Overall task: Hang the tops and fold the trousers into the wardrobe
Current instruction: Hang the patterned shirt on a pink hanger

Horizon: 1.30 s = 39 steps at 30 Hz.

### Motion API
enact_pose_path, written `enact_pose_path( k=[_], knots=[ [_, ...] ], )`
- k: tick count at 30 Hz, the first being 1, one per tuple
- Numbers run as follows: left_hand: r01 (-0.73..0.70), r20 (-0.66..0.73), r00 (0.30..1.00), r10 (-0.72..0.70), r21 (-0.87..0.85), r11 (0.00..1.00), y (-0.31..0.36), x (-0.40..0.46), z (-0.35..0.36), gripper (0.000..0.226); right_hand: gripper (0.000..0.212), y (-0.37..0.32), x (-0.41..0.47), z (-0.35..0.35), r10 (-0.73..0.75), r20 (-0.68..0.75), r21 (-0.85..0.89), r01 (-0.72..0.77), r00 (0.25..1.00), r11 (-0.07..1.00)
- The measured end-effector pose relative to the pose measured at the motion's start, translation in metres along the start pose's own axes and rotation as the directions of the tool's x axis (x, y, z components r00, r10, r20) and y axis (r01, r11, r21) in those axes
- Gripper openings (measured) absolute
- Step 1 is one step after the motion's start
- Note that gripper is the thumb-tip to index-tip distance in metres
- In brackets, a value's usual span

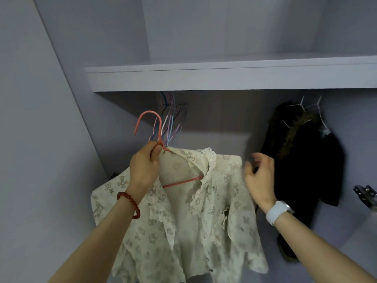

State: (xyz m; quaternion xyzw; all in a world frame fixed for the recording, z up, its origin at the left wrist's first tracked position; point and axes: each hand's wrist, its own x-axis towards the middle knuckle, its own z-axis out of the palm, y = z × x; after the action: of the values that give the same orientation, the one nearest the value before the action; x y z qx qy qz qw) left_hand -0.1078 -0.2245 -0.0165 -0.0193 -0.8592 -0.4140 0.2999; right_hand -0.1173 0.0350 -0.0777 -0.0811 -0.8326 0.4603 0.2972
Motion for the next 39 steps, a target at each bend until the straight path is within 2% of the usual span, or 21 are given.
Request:
enact_pose_path(
  k=[1, 2, 4, 6, 9, 11, 12, 13, 15, 17, 19, 21, 22, 23, 24, 26, 27, 31, 33, 37, 39],
  knots=[
    [0.001, 0.003, 1.0, -0.001, -0.008, 1.0, 0.002, -0.001, 0.003, 0.02, 0.025, -0.019, -0.009, 0.002, -0.059, 0.048, 0.057, 0.057, 0.997, 0.997],
    [-0.002, 0.002, 1.0, 0.002, -0.015, 1.0, 0.004, -0.001, 0.006, 0.02, 0.024, -0.037, -0.017, 0.006, -0.074, 0.164, 0.085, 0.06, 0.984, 0.995],
    [-0.016, 0.001, 1.0, 0.016, -0.028, 0.999, 0.007, -0.001, 0.01, 0.02, 0.028, -0.058, -0.026, 0.017, -0.024, 0.389, 0.046, 0.007, 0.921, 0.999],
    [-0.029, -0.007, 1.0, 0.028, -0.029, 0.999, 0.007, -0.002, 0.011, 0.019, 0.02, -0.056, -0.022, 0.027, 0.026, 0.418, 0.051, -0.053, 0.908, 0.997],
    [-0.038, -0.03, 0.999, 0.037, -0.038, 0.999, 0.002, -0.004, 0.009, 0.019, 0.021, -0.041, -0.011, 0.029, 0.14, 0.433, 0.323, -0.298, 0.89, 0.898],
    [-0.034, -0.056, 0.998, 0.032, -0.033, 0.999, -0.002, -0.004, 0.007, 0.019, 0.016, -0.035, -0.003, 0.024, 0.146, 0.549, 0.508, -0.467, 0.823, 0.724],
    [-0.027, -0.076, 0.997, 0.024, -0.039, 0.999, -0.003, -0.004, 0.006, 0.019, 0.012, -0.033, -0.003, 0.021, 0.146, 0.61, 0.512, -0.528, 0.779, 0.677],
    [-0.018, -0.089, 0.996, 0.014, -0.05, 0.999, -0.003, -0.004, 0.006, 0.019, 0.01, -0.028, -0.004, 0.019, 0.158, 0.647, 0.444, -0.537, 0.746, 0.717],
    [-0.018, -0.092, 0.996, 0.012, -0.065, 0.998, -0.001, -0.004, 0.004, 0.02, 0.018, -0.013, -0.007, 0.016, 0.204, 0.653, 0.105, -0.354, 0.729, 0.929],
    [-0.035, -0.08, 0.996, 0.03, -0.059, 0.998, 0.0, -0.002, 0.001, 0.02, 0.019, 0.005, -0.012, 0.011, 0.236, 0.6, -0.185, -0.154, 0.764, 0.97],
    [-0.05, -0.052, 0.997, 0.048, -0.037, 0.998, -0.001, 0.002, -0.001, 0.019, 0.014, 0.011, -0.009, 0.002, 0.217, 0.424, -0.21, -0.138, 0.879, 0.968],
    [-0.068, -0.012, 0.998, 0.068, -0.003, 0.998, -0.001, 0.004, 0.002, 0.018, 0.014, 0.004, 0.0, -0.01, 0.039, 0.198, -0.187, -0.001, 0.979, 0.982],
    [-0.075, 0.007, 0.997, 0.075, 0.011, 0.997, -0.001, 0.003, 0.005, 0.018, 0.023, -0.003, 0.005, -0.016, -0.092, 0.184, -0.184, 0.126, 0.979, 0.975],
    [-0.088, 0.024, 0.996, 0.087, 0.022, 0.996, 0.0, 0.003, 0.01, 0.018, 0.032, -0.011, 0.008, -0.021, -0.244, 0.241, -0.191, 0.293, 0.939, 0.937],
    [-0.106, 0.041, 0.994, 0.104, 0.031, 0.994, 0.001, 0.002, 0.015, 0.018, 0.039, -0.016, 0.01, -0.023, -0.361, 0.355, -0.217, 0.451, 0.863, 0.866],
    [-0.147, 0.082, 0.986, 0.144, 0.026, 0.989, 0.007, 0.001, 0.026, 0.018, 0.045, -0.016, 0.014, -0.028, -0.452, 0.545, -0.277, 0.66, 0.706, 0.698],
    [-0.16, 0.106, 0.982, 0.158, 0.009, 0.987, 0.011, 0.002, 0.031, 0.019, 0.049, -0.013, 0.015, -0.031, -0.445, 0.598, -0.298, 0.7, 0.667, 0.649],
    [-0.193, 0.165, 0.963, 0.212, -0.122, 0.974, 0.029, 0.008, 0.056, 0.031, 0.062, 0.003, 0.013, -0.051, -0.429, 0.618, -0.348, 0.718, 0.659, 0.603],
    [-0.192, 0.2, 0.954, 0.222, -0.16, 0.968, 0.041, 0.012, 0.071, 0.029, 0.059, 0.009, 0.01, -0.063, -0.409, 0.594, -0.385, 0.692, 0.692, 0.61],
    [-0.188, 0.261, 0.942, 0.213, -0.117, 0.975, 0.065, 0.022, 0.108, 0.016, 0.024, 0.026, 0.0, -0.085, -0.302, 0.404, -0.424, 0.47, 0.863, 0.774],
    [-0.204, 0.313, 0.929, 0.199, -0.02, 0.979, 0.076, 0.023, 0.125, 0.026, 0.02, 0.035, -0.007, -0.093, -0.26, 0.288, -0.475, 0.373, 0.922, 0.797]
  ],
)
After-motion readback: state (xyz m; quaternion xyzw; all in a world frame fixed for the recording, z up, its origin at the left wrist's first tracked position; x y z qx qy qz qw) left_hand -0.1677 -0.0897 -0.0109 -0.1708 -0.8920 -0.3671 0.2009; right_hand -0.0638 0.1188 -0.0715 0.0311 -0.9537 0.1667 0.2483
